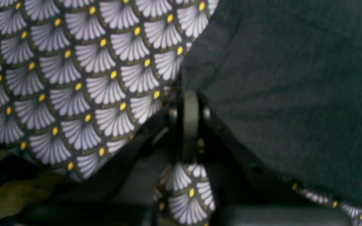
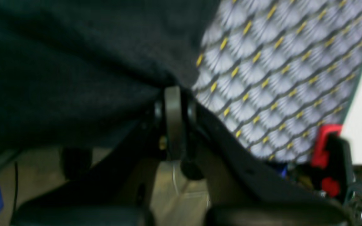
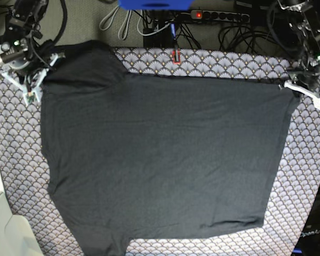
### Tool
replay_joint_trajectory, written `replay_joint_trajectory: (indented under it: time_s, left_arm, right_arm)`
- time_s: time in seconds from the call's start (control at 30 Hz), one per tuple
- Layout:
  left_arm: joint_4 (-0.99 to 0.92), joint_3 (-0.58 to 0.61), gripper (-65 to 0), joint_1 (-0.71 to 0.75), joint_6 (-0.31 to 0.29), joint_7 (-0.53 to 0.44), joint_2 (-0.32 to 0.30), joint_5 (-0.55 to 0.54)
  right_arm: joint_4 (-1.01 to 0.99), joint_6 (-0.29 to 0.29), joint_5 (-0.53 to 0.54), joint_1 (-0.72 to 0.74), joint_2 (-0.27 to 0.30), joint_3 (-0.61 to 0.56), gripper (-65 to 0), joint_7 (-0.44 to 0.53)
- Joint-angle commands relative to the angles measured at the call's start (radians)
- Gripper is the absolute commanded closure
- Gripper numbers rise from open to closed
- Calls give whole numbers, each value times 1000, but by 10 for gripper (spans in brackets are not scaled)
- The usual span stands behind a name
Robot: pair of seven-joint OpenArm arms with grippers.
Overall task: Fold the T-shirt properly
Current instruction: 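Grasp the shoulder corners with both grippers and pull them toward the hem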
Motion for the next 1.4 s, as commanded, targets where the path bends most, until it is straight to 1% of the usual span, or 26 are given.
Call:
replay_joint_trajectory:
  time_s: [0.0,0.2,0.33,0.47,0.6,0.67,0.77,0.83,0.93,1.0,1.07,1.13,1.23,1.37]
  left_arm:
    - [18,11,-5,-17,-7,-17,-16,-6]
    - [10,55,-5,-66,-2,-17,-18,-5]
    - [10,55,-5,-104,-2,-15,-19,-3]
    - [-8,55,-5,-172,-1,59,-44,-3]
    - [-48,54,-5,-227,-1,80,-48,-3]
    - [-50,55,-5,-238,-1,80,-48,24]
    - [-50,57,-5,-265,-1,80,-35,95]
    - [-50,57,-5,-282,-1,80,-15,129]
    - [-50,57,-5,-292,-2,80,-8,156]
    - [-50,57,-5,-296,-2,82,-8,156]
    - [-50,57,-5,-299,-2,82,-8,156]
    - [-51,57,-5,-308,-2,82,-8,156]
    - [-71,57,-5,-313,-2,82,-15,156]
    - [-122,57,-5,-335,-2,80,-15,156]
  right_arm:
    - [18,-1,2,19,11,-4,0,10]
    - [16,-1,2,63,14,-18,0,7]
    - [10,-1,0,104,23,-20,0,2]
    - [8,-1,-1,150,45,-32,0,-1]
    - [5,-1,-3,186,45,-33,0,-1]
    - [5,-1,-4,197,45,-41,0,-1]
    - [-1,-1,-4,212,45,-69,0,-1]
    - [-30,-1,-4,235,52,-84,0,-1]
    - [-76,-1,-4,272,63,-89,0,-1]
    - [-111,-1,-4,304,69,-89,0,-1]
    - [-137,-1,-4,335,89,-89,0,-1]
    - [-159,-1,-4,362,94,-90,0,-1]
    - [-194,-1,-4,398,117,-90,0,-1]
    - [-245,-1,-4,440,120,-90,0,1]
